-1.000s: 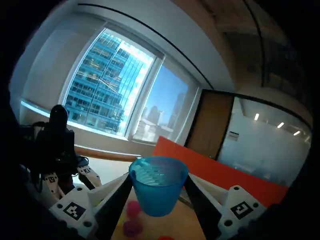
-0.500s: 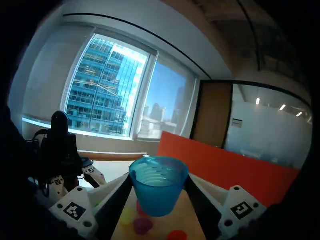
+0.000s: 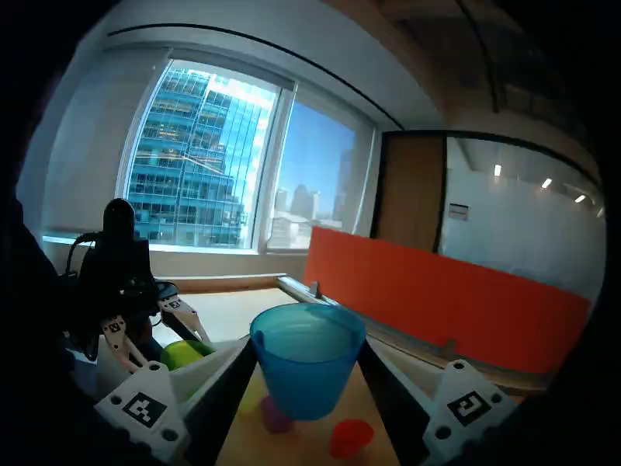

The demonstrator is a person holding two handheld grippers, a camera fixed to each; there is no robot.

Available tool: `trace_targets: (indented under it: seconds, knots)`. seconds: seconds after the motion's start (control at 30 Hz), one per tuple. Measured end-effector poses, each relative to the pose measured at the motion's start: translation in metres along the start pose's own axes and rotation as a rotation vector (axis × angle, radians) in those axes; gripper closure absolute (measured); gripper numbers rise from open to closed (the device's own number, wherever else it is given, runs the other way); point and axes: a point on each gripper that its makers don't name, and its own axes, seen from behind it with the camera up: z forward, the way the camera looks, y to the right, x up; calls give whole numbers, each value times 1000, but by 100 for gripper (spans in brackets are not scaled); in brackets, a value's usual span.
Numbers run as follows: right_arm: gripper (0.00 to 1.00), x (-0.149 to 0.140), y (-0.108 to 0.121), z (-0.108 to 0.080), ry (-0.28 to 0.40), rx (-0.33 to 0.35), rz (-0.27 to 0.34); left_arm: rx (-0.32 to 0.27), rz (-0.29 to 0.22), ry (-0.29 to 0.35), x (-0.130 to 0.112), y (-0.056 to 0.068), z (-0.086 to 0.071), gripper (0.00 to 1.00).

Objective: Pour water

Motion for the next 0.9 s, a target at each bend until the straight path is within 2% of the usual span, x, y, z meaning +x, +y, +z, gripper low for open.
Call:
trace_targets:
  seconds: [0.3, 0.6, 0.9]
  knots:
    - [11, -47, -1, 0, -67, 35, 23, -9, -6, -59, -22, -7, 4, 13]
    - [11, -94, 2, -2, -143, 64, 61, -17, 3, -145, -52, -11, 12, 13]
    - [11, -132, 4, -4, -212, 98, 86, -39, 13, -241, -78, -9, 17, 13]
